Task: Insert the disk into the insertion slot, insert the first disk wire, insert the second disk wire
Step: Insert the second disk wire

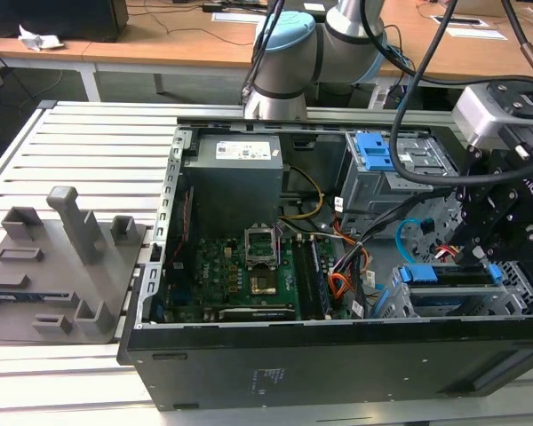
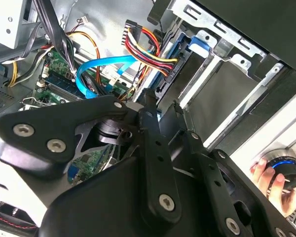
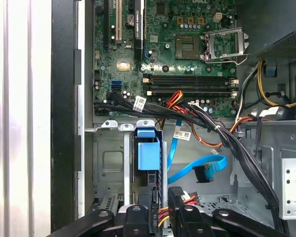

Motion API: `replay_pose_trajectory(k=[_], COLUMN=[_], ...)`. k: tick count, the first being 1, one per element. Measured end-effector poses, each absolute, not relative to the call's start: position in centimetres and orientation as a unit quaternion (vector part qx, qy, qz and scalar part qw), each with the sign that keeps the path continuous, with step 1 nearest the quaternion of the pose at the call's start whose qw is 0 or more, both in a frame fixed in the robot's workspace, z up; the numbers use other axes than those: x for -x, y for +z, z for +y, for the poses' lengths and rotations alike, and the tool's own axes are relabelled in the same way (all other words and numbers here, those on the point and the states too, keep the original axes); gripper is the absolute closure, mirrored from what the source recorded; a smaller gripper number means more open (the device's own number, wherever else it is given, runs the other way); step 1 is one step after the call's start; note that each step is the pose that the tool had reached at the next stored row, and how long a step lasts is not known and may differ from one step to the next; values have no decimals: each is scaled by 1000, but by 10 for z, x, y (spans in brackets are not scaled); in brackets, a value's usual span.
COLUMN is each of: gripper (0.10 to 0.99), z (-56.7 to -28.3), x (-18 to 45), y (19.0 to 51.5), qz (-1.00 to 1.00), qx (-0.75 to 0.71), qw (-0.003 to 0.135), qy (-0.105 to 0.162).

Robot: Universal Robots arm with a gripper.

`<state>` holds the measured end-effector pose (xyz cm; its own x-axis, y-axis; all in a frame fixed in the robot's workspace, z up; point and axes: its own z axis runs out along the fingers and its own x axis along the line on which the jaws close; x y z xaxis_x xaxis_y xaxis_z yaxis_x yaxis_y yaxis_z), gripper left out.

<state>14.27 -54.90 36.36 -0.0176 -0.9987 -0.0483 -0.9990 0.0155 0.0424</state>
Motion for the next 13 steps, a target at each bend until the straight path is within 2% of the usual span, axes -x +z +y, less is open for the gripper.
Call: replay_pose_trajectory(k=[13], gripper=[784], z=[-530], x=[-143], y=[364], qz=[713], qx=[701], qw=[2], qy=[32])
